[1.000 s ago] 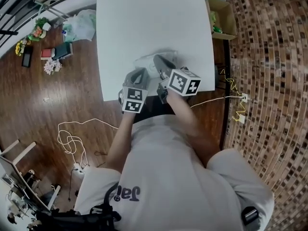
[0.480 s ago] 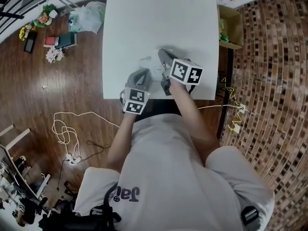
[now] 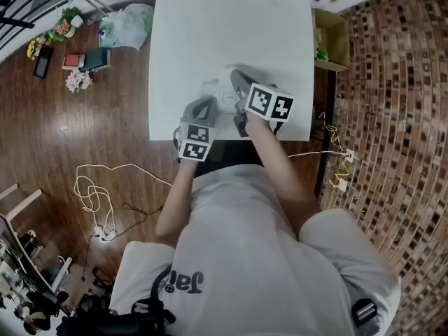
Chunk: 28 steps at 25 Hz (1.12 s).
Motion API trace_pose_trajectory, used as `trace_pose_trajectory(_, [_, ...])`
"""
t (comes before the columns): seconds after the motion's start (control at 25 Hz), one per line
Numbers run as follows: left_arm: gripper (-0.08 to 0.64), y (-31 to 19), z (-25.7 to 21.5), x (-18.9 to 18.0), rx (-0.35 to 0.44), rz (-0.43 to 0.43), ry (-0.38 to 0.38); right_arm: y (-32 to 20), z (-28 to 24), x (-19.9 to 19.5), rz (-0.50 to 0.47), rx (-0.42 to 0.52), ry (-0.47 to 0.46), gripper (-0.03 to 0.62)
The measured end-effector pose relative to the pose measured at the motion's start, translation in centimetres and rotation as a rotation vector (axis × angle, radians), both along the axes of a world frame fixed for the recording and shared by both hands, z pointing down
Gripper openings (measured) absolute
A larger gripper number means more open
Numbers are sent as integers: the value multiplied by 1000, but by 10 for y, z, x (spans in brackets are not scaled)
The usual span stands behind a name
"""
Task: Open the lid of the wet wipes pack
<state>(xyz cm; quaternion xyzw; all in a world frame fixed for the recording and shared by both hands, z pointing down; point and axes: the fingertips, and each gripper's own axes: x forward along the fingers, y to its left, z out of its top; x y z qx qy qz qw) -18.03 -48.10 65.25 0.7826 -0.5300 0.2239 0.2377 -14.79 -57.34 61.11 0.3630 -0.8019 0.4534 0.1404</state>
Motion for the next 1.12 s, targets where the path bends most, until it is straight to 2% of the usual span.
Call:
trace_pose_trajectory(0.28, [15, 21, -37, -11, 97, 6, 57, 45, -54, 36, 115, 190, 5, -14])
trace_pose_trajectory(0.4, [15, 36, -62, -11, 160, 16, 84, 82, -74, 52, 165, 288, 25, -14])
trace_pose_trajectory(0.52, [15, 54, -88, -4, 229, 35, 91, 126, -81, 68, 186, 345, 71, -14])
trace_pose_trajectory(0.72, [15, 87, -122, 15, 329, 37, 95, 186, -100, 86, 174, 443, 97, -14])
trace_pose_trajectory(0.88, [15, 124, -139, 45, 385, 31, 77, 219, -113, 110, 156, 510, 96, -14])
trace_pose_trajectory(1.0, [15, 166, -149, 65, 418, 21, 54, 254, -121, 126, 140, 561, 89, -14])
trace_pose_trajectory(1.12, [15, 231, -160, 76, 443, -23, 25, 313, -122, 135, 99, 594, 103, -14])
